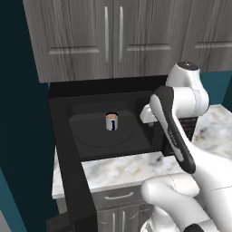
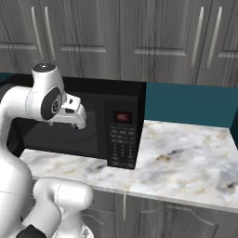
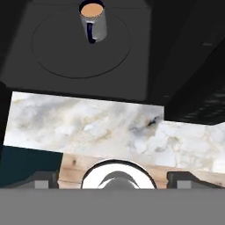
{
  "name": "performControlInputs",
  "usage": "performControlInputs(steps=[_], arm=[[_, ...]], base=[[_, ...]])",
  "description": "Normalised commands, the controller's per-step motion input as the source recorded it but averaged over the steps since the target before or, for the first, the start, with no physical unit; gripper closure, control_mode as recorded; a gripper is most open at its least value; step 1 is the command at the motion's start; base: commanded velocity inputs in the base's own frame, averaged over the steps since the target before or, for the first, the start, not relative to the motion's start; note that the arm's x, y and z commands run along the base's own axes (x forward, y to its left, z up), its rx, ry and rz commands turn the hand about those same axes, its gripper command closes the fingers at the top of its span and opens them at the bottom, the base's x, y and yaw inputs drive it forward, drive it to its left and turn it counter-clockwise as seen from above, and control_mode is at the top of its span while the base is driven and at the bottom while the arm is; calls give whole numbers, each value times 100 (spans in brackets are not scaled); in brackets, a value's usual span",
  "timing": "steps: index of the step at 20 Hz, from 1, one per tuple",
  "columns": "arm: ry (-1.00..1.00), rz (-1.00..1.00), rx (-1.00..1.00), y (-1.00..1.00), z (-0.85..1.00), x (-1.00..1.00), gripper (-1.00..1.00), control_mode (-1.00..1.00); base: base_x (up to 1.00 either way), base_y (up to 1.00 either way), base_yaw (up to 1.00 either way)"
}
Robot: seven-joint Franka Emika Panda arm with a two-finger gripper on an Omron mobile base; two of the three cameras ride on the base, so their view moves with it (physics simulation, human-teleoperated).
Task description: Pick the cup of tea, navigate to the dining table, and place it on the saucer.
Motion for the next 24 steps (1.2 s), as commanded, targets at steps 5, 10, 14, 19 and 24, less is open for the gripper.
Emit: performControlInputs(steps=[5, 10, 14, 19, 24], arm=[[-17, 0, -1, 62, -50, -27, -100, -100], [-30, -8, -8, 67, -57, 26, -100, -100], [-34, -14, -4, 54, -33, 36, -100, -100], [-10, -16, 0, 46, 0, 47, -100, -100], [0, -6, 0, 5, 0, 68, -100, -100]], base=[[0, 0, 0], [0, 0, 0], [0, 0, 0], [0, 0, 0], [0, 0, 0]])
